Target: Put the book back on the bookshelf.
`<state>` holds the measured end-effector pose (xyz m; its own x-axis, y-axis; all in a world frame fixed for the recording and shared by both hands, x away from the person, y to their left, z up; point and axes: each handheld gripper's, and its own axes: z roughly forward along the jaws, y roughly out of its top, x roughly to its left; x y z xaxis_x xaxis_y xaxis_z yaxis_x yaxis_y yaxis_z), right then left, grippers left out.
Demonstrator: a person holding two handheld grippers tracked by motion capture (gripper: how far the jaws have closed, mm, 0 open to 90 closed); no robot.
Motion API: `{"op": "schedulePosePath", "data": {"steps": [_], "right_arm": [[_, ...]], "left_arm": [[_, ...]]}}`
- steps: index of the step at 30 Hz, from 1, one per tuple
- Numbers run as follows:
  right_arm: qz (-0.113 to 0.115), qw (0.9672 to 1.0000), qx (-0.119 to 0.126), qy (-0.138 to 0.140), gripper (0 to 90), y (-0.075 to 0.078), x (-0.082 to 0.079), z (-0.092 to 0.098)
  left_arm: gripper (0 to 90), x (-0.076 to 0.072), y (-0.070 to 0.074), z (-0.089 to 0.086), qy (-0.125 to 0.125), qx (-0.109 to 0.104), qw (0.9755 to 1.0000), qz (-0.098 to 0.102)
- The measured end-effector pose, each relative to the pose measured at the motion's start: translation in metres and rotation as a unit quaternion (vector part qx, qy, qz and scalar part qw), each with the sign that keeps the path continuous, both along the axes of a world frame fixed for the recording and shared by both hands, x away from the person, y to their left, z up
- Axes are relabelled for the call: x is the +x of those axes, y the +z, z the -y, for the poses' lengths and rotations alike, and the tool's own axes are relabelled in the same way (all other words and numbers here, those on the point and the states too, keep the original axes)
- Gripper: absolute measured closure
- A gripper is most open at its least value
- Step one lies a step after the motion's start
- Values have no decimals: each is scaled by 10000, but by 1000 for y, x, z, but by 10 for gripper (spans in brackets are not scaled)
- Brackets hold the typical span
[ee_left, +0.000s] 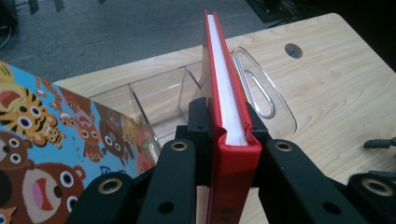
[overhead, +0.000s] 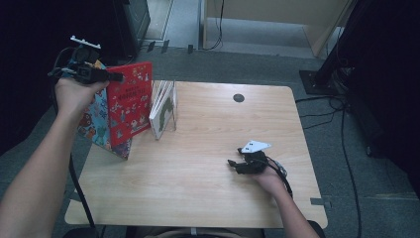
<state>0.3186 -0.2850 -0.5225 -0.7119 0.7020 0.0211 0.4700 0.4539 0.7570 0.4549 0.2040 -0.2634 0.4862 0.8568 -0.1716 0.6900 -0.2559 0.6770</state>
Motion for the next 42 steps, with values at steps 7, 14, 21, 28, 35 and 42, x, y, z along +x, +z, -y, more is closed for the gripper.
{"op": "schedulePosePath", "data": {"steps": [7,14,21,28,35,42], "right_arm": [[3,10000,-4,-7,354,0,0,0],[0,10000,-6,-13,353,0,0,0],[7,10000,-7,-15,354,0,0,0],[3,10000,-8,-11,354,0,0,0],[2,10000,-9,-8,353,0,0,0],[6,10000,-1,28,354,0,1,-2]], "left_arm": [[797,4,7,-2,-177,231,9984,-489],[791,10,14,4,-335,495,9947,-838],[787,20,22,10,-407,777,9875,-1313],[781,23,25,13,-459,885,9839,-1482],[762,27,25,13,-556,916,9803,-1660],[778,31,23,14,-499,922,9788,-1759]]}}
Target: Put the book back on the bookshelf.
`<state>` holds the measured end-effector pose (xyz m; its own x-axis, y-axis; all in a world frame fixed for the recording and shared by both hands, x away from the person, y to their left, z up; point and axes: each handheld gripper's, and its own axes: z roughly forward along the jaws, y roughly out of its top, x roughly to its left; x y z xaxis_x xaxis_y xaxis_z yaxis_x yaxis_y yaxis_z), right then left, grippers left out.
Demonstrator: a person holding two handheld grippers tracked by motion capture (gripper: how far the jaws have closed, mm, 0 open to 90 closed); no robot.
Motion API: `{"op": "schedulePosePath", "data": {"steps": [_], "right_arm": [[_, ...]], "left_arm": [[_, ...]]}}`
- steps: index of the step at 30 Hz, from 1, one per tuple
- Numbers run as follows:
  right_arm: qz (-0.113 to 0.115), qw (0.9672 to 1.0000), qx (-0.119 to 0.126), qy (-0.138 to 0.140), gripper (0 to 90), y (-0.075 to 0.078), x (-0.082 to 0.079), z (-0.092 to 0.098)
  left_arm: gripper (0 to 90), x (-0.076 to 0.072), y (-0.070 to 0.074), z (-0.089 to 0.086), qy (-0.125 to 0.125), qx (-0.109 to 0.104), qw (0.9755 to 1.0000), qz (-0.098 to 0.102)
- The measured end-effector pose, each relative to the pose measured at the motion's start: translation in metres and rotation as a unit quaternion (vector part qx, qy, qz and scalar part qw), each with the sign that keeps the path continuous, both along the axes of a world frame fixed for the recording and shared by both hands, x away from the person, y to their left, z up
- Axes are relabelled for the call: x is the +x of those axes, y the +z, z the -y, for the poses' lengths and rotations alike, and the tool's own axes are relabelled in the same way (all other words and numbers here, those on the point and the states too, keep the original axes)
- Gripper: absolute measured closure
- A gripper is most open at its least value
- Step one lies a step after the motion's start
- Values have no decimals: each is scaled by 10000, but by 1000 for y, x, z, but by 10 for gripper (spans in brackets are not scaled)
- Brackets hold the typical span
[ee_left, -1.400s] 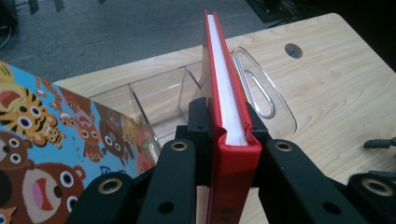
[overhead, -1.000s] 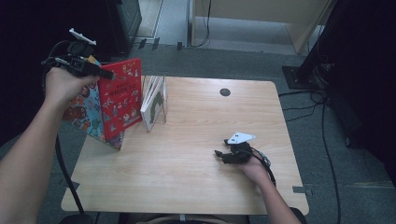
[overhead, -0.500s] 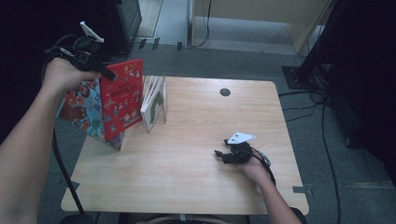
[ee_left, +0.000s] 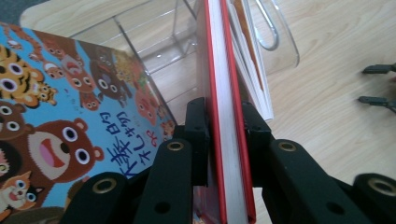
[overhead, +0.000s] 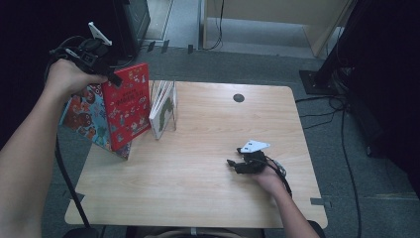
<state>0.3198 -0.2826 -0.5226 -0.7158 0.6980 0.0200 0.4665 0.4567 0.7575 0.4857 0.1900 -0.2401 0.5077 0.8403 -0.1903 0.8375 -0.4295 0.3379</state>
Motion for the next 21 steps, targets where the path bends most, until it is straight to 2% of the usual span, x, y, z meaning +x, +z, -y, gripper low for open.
{"op": "schedulePosePath", "data": {"steps": [1,5,7,21], "right_arm": [[-6,10000,-1,-4,353,0,0,0],[-13,10000,-8,3,354,0,0,0],[-11,10000,-9,4,354,0,0,0],[-6,10000,5,7,354,0,1,-1]], "left_arm": [[771,1,0,1,-94,-62,9999,-95],[764,2,-1,3,-94,-35,9999,-116],[757,3,-4,5,-147,6,9996,-253],[750,9,-10,10,-149,37,9992,-380]]}}
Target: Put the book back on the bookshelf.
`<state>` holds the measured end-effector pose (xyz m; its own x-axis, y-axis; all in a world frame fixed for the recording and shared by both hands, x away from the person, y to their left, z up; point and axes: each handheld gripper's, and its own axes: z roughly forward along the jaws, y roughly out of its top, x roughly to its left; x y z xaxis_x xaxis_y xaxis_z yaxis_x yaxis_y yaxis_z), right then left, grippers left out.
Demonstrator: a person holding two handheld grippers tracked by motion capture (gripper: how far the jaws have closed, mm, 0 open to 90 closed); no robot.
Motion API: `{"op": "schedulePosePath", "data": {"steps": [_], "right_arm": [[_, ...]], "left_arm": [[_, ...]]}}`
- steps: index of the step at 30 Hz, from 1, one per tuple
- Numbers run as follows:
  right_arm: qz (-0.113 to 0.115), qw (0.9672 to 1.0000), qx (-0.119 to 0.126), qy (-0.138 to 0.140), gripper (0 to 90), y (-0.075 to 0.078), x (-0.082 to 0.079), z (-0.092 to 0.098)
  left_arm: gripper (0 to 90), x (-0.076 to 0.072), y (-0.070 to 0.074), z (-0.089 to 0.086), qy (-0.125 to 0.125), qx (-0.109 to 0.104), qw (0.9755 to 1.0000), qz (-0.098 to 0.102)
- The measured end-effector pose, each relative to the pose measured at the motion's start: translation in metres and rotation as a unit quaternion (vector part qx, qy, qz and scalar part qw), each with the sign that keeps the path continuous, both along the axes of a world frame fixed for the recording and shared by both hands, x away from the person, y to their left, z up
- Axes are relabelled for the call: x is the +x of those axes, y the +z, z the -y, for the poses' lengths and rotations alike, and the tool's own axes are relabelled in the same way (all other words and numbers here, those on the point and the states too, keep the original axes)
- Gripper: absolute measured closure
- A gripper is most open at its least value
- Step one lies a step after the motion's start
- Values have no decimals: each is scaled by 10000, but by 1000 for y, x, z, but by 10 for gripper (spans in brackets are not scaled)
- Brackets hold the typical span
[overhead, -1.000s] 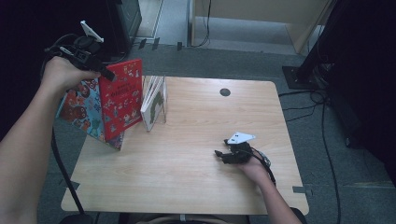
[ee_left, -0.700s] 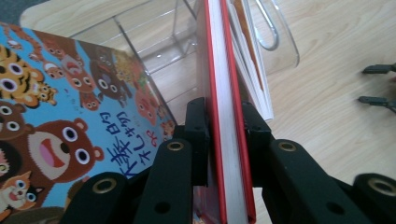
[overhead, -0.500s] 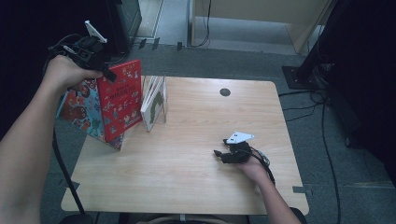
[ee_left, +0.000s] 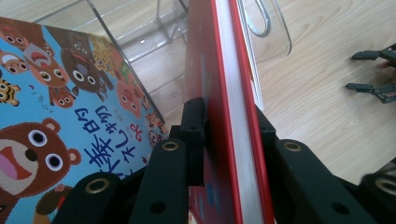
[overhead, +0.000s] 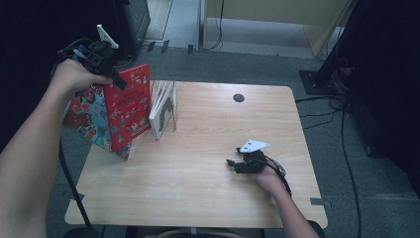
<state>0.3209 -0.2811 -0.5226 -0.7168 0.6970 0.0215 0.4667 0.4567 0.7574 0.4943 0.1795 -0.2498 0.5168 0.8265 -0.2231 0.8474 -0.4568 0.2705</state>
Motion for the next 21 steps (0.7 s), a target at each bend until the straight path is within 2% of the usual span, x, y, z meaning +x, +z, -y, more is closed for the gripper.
{"op": "schedulePosePath", "data": {"steps": [5,7,8,12,21], "right_arm": [[2,10000,-4,1,354,0,0,0],[1,10000,-2,0,354,0,0,0],[8,10000,-3,6,354,0,0,0],[8,10000,-2,6,354,0,0,0],[1,10000,-2,2,354,0,0,0]], "left_arm": [[793,-2,1,-2,165,194,9995,170],[799,-2,0,-5,147,204,9995,210],[800,-1,0,-6,183,158,9996,169],[802,1,1,-5,282,73,9992,282],[802,12,4,1,509,113,9972,545]]}}
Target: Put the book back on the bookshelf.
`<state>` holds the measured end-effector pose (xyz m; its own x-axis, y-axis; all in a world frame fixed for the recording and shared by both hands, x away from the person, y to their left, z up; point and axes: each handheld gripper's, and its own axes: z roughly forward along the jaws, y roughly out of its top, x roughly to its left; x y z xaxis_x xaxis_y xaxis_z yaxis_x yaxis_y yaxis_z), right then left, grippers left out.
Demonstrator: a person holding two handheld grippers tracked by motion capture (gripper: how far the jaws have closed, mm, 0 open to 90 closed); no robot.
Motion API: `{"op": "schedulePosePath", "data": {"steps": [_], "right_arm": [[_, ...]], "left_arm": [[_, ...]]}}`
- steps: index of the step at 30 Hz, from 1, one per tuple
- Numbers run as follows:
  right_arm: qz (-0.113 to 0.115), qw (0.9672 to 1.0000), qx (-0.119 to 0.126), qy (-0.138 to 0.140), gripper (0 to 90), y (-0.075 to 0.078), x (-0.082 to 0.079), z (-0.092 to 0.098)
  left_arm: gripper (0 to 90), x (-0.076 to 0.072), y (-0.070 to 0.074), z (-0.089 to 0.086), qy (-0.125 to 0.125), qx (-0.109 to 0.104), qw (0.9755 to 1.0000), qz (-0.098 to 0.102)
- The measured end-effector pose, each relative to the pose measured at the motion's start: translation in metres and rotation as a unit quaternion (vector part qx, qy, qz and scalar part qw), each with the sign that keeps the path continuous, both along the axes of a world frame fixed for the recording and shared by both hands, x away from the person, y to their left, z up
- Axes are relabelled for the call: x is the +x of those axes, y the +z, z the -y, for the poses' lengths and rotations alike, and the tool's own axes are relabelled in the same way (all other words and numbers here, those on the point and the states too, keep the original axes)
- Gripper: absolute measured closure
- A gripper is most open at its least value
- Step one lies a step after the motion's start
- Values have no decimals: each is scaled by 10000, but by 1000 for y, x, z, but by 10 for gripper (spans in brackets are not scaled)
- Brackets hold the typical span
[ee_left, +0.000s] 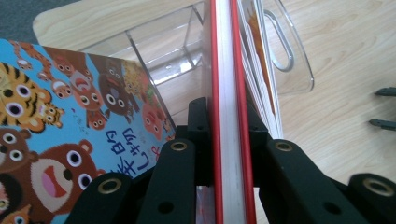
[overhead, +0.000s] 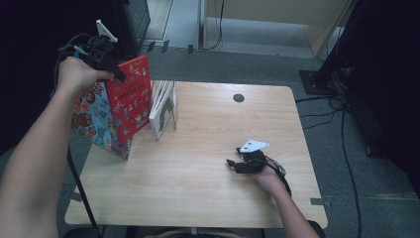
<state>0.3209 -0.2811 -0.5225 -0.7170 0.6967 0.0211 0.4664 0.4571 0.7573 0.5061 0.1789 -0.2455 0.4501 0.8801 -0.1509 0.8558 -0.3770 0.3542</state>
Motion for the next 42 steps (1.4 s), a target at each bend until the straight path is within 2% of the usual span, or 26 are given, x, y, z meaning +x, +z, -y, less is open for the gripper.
{"op": "schedulePosePath", "data": {"steps": [6,10,17,21,24,25,27,33,35,38,42], "right_arm": [[5,10000,0,12,354,0,0,0],[6,10000,-1,17,354,0,0,0],[8,10000,-3,14,354,0,0,0],[6,10000,0,13,354,0,0,0],[7,10000,-3,19,354,0,0,0],[11,10000,-2,13,354,0,0,0],[11,10000,-2,14,354,0,0,0],[8,10000,-3,14,354,0,0,0],[8,10000,-2,14,354,0,0,0],[6,10000,-3,16,354,0,0,0],[3,10000,-10,31,354,0,1,0]], "left_arm": [[802,7,-4,1,142,36,9997,176],[802,10,-6,0,271,-36,9992,301],[802,14,-12,0,258,-16,9988,418],[800,14,-16,-1,300,-78,9985,441],[797,15,-16,-3,305,-117,9991,288],[789,15,-16,-4,285,-153,9993,182],[786,15,-16,-4,249,-33,9996,132],[778,15,-17,-6,202,-31,9997,-114],[777,16,-19,-5,179,98,9997,-147],[767,17,-24,-2,92,179,9995,-256],[782,18,-27,1,97,91,9995,-291]]}}
